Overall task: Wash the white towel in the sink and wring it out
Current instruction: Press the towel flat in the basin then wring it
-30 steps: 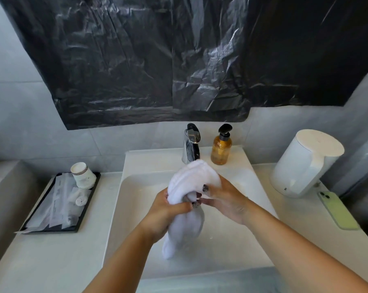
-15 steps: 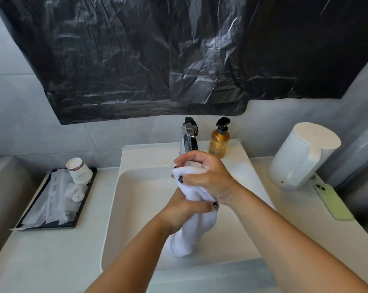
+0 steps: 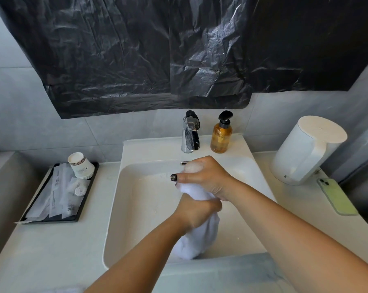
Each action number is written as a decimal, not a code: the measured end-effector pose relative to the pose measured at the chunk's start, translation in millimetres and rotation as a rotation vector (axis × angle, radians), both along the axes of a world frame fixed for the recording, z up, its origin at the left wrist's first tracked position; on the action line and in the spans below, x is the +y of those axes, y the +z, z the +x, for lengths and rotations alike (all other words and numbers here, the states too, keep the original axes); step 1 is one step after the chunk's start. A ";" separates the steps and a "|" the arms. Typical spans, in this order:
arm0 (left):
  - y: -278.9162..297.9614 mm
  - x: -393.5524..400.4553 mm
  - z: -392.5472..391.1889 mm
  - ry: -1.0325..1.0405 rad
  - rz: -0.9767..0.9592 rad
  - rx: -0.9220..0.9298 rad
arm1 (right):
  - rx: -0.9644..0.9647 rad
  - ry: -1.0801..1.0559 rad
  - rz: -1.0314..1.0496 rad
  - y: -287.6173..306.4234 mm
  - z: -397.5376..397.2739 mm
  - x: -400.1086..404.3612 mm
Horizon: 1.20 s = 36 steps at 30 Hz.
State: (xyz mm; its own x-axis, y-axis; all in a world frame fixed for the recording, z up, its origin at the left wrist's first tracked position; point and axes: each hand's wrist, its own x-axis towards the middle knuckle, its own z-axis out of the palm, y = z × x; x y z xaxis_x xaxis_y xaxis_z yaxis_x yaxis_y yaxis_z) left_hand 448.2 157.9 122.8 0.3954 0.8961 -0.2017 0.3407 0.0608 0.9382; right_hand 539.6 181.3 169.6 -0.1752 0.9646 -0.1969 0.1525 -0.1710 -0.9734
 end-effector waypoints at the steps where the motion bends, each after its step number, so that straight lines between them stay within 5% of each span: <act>1: -2.5 0.2 1.1 0.024 -0.015 0.008 | -0.032 -0.008 0.010 -1.4 -1.8 0.3; 24: -9.7 -1.4 17.9 0.058 0.001 0.098 | -0.392 -0.208 0.122 -21.3 0.4 4.7; 27: 1.0 -3.2 12.6 0.203 -0.145 -0.052 | -0.296 -0.170 0.199 -16.1 1.0 1.4; 31: 15.7 6.7 -2.1 0.234 -0.222 -0.275 | 0.064 -0.273 0.207 -13.1 20.7 -9.9; 34: 21.3 17.0 -16.8 0.280 -0.290 -0.476 | -0.045 -0.479 0.418 -28.2 29.5 -38.6; 36: 27.5 21.3 -20.5 0.265 -0.279 -0.571 | -0.260 -0.400 0.525 -44.1 23.0 -58.1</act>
